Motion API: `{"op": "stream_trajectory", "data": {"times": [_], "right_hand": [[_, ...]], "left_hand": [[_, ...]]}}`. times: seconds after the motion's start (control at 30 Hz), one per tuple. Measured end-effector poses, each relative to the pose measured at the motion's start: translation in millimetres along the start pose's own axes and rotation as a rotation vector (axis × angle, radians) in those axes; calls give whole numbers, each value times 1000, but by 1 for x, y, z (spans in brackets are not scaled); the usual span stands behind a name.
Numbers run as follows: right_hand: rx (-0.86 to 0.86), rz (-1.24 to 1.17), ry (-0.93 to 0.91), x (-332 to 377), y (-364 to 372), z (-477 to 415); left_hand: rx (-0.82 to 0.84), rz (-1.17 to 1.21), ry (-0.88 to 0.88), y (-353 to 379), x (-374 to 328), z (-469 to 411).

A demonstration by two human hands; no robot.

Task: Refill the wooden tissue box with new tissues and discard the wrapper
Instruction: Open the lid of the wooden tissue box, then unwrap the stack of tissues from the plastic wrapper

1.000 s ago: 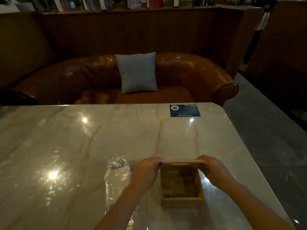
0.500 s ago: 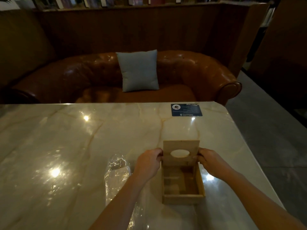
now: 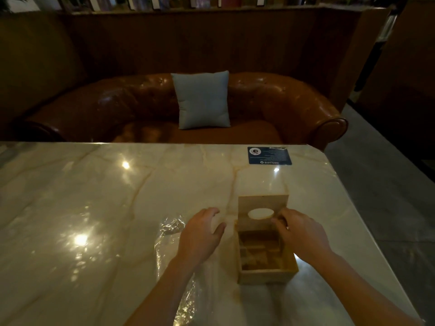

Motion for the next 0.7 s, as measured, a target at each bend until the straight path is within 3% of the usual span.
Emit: {"op": "stream_trajectory", "data": {"times": [0.13,0.27,0.57,0.7], "right_hand": [[-72,-46,-106,37,-11,5],[-40,-46,-194,78,-3,7],[150,-37,-297,156,68,19],[382,-164,-238,170,103,27]], "left_hand": [[-130,-49,13,-25,9,16],[-178,-81,-19,-44,23,37],[-179,-129,-295,-59,78,90],[-91,-126,-446,-48,94,108]]}}
Point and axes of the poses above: each hand's wrist, its own z-axis away from the middle knuckle, its own y-axis out of the palm, x = y × z, the point moved 3 cm from there along -z, towards the middle knuckle, and after that the axes turned 13 degrees about z, right-handed, at the moved point
